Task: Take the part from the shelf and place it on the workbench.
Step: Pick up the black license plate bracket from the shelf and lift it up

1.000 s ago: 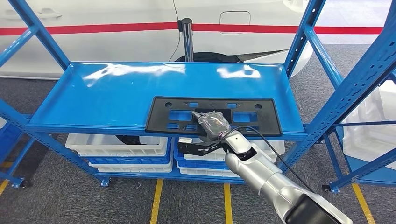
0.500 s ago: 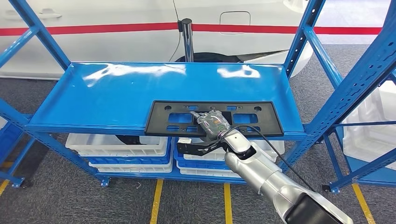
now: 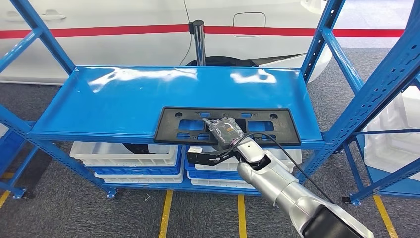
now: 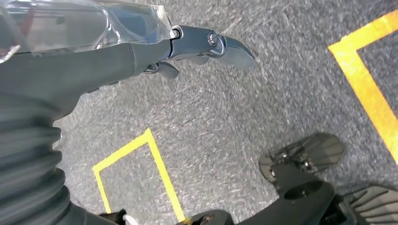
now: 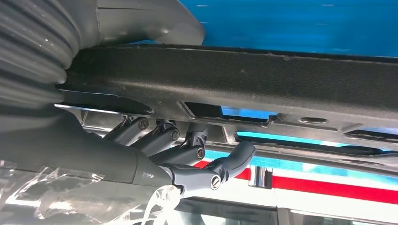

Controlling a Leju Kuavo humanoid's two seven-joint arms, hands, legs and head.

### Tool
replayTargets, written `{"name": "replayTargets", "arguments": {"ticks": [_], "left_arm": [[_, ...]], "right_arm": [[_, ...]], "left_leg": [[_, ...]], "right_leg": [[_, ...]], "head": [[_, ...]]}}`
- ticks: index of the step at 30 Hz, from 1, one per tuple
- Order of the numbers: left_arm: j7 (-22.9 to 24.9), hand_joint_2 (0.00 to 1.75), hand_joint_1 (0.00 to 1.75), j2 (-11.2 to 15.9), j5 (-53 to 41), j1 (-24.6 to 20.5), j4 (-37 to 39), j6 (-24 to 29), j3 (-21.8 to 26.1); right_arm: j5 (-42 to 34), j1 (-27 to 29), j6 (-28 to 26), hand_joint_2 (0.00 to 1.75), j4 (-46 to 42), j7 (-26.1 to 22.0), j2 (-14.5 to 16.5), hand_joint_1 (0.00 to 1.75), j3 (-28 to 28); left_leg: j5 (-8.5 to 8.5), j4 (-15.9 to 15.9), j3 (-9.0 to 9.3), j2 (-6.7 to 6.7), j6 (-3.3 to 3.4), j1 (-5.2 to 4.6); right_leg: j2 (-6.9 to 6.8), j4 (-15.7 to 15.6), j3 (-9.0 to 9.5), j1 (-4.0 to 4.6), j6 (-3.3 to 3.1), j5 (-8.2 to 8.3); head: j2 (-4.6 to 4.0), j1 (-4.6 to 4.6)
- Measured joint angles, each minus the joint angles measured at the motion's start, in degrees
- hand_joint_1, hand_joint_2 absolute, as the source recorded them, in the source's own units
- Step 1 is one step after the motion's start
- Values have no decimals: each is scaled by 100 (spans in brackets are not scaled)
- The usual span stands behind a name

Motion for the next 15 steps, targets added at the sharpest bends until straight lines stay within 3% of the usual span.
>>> {"name": "replayTargets", "arguments": {"ticks": [15], "left_arm": [[9, 175, 0, 0, 19, 5, 0, -193, 2]], "right_arm": [[570, 107, -192, 175, -262, 210, -146, 175, 0]], "left_leg": [[3, 1, -2, -1, 5, -4]], "right_leg": [[-1, 0, 0, -2, 6, 5]], "head": [[0, -1]]}}
